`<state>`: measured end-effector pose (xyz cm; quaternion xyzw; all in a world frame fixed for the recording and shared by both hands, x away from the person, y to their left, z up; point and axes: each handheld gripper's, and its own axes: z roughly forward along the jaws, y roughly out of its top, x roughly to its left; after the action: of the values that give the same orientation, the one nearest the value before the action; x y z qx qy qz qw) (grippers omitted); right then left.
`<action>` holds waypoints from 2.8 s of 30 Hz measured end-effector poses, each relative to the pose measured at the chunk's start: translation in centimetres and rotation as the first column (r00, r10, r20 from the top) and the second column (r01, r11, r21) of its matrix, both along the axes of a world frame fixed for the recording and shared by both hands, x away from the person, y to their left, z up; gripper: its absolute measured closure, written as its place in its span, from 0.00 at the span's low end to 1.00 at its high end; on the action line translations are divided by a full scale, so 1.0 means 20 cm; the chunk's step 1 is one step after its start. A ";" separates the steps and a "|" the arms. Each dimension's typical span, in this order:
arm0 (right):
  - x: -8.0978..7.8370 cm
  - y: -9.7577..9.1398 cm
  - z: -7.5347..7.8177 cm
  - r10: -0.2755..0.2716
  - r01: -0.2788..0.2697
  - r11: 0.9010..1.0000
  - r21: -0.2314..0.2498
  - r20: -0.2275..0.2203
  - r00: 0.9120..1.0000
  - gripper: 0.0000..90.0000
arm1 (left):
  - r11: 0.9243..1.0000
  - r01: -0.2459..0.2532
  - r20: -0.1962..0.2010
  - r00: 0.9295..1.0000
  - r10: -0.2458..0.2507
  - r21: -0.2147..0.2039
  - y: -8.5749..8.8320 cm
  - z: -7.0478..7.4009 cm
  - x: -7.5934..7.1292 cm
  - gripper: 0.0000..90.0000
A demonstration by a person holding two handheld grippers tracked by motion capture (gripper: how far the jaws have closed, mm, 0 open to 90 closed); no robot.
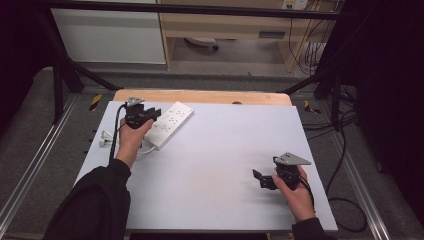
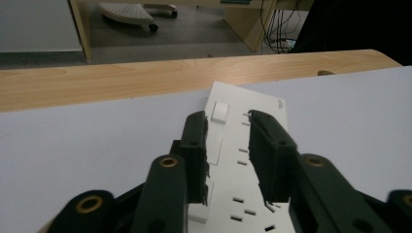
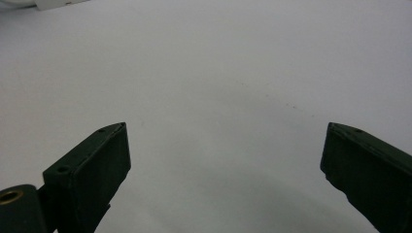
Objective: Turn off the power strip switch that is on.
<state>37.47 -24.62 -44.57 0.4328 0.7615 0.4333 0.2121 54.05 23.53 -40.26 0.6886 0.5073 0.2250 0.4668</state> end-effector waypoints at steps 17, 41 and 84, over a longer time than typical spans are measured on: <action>0.00 0.00 0.00 0.001 -0.001 1.000 0.005 -0.001 1.000 0.05 | 1.000 0.020 -0.061 0.998 -0.019 0.013 -0.04 -0.08 0.12 1.00; 0.00 0.00 0.01 0.011 -0.011 1.000 0.015 -0.001 1.000 0.05 | 0.994 0.042 -0.131 0.991 -0.028 0.104 -0.12 -0.11 0.23 1.00; -0.01 -0.01 0.01 0.024 -0.024 1.000 0.018 0.003 1.000 0.05 | 0.988 0.044 -0.160 0.987 -0.020 0.148 -0.17 -0.12 0.29 1.00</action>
<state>37.24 -24.77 -44.32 0.4251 0.7624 0.4433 0.2039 59.92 20.15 -42.75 0.7458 0.5129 0.2000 0.3751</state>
